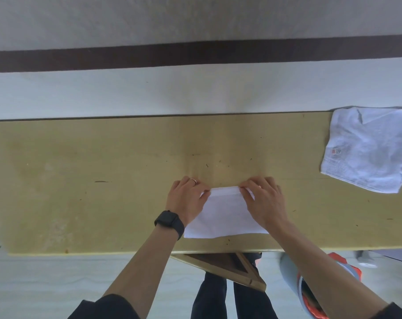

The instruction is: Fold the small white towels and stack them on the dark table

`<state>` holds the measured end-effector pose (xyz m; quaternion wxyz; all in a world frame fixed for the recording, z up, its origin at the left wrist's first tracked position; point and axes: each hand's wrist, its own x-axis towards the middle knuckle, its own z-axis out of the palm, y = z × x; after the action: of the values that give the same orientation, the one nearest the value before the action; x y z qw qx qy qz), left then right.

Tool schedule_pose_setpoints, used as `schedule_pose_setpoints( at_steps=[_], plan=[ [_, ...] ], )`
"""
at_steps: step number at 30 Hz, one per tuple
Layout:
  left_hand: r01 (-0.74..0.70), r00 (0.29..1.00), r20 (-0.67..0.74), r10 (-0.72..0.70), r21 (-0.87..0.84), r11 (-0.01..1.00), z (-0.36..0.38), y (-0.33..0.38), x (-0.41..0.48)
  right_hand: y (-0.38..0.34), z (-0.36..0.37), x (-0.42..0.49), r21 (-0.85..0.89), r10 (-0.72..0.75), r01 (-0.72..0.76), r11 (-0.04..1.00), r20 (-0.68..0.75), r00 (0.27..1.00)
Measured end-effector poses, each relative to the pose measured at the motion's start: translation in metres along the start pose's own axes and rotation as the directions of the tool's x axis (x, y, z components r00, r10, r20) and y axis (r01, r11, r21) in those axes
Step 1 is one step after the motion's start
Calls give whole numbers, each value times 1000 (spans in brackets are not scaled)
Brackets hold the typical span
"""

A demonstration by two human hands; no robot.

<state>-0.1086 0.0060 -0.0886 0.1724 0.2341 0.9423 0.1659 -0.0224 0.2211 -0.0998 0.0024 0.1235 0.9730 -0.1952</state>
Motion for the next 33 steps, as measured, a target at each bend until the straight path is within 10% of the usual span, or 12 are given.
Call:
schedule_pose_setpoints(
  at_steps=[14,24,33],
  plan=[
    [108,992,-67,-106,33,994,1,-11,-24,4,7,16,16,-318,318,948,22,948],
    [137,991,-21,-135,73,988,-3,-8,-24,-16,10,27,-29,-227,230,973,79,971],
    [589,805,216,-552,-191,785,-13,10,-59,-82,26,63,-34,-277,284,958,137,951]
  ],
)
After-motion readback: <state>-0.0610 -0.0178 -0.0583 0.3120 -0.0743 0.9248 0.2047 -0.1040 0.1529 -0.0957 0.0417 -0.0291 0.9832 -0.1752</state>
